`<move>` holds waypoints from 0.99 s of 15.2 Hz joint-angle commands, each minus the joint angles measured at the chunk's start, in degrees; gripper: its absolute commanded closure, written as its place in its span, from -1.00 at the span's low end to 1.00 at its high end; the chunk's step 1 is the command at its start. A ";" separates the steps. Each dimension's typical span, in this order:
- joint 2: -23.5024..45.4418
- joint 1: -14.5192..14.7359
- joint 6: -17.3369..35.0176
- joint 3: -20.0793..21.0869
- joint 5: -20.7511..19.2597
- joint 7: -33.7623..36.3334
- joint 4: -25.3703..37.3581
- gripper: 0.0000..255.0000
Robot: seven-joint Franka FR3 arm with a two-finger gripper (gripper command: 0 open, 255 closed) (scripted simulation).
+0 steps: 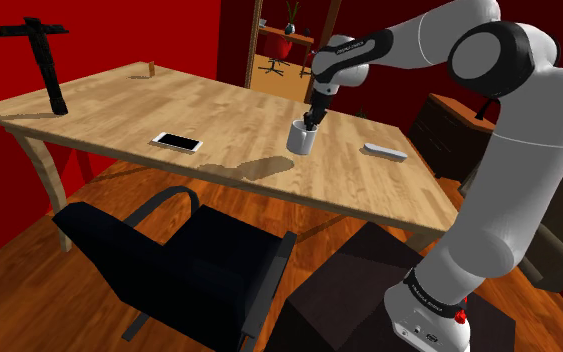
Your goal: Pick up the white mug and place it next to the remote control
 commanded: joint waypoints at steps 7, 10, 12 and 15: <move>-1.98 0.16 -5.48 -0.21 -0.80 0.72 3.58 1.00; -2.58 0.18 -7.59 -0.28 -1.05 0.93 5.12 1.00; -2.93 0.18 -9.02 -0.31 -1.19 1.06 6.21 1.00; -3.36 0.18 -11.19 -0.37 -1.37 1.23 7.96 1.00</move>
